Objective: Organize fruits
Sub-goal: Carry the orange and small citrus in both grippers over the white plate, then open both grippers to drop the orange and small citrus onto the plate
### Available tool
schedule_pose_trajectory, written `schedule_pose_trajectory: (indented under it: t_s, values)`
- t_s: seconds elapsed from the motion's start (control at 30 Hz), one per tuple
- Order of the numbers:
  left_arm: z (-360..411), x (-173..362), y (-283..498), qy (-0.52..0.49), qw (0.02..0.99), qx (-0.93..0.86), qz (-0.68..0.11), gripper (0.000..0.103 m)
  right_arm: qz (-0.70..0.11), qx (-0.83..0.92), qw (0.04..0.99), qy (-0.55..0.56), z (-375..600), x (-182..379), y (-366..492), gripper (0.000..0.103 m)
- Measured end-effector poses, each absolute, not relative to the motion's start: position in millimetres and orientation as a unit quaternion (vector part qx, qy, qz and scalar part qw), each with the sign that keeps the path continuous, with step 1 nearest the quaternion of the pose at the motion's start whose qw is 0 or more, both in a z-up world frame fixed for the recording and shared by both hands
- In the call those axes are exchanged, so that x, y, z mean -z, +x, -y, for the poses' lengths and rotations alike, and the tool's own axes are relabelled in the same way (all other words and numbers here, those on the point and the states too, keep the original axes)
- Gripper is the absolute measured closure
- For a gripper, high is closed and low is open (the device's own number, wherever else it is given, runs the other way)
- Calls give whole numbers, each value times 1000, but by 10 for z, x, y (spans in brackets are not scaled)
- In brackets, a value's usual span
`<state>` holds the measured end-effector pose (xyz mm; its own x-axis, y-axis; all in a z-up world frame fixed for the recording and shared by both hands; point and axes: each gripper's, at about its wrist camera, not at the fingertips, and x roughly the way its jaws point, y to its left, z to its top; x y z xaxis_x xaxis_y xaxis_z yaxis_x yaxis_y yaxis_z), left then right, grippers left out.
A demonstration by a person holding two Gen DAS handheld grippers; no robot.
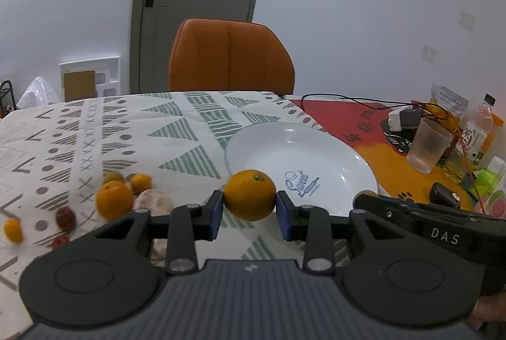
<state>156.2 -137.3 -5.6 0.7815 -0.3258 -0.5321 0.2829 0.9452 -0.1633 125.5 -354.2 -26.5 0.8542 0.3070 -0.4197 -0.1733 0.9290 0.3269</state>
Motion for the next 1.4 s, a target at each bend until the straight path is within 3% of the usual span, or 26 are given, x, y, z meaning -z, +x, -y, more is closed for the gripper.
schedule_pose_trajectory:
  t_s: [0.73, 1.03, 1.23, 1.4]
  values:
    - [1811, 114, 1853, -25, 932, 205, -297, 68, -241, -90, 955, 148, 3747, 229, 1231, 71]
    - [1626, 33, 1764, -28, 939, 183, -290, 64, -246, -94, 953, 147, 3676, 199, 1189, 69]
    - [1299, -9, 1639, -34, 945, 151, -289, 56, -242, -104, 953, 148, 3537, 174, 1207, 66]
    - [976, -64, 1521, -42, 950, 120, -284, 43, -240, -116, 953, 141, 3386, 145, 1209, 52]
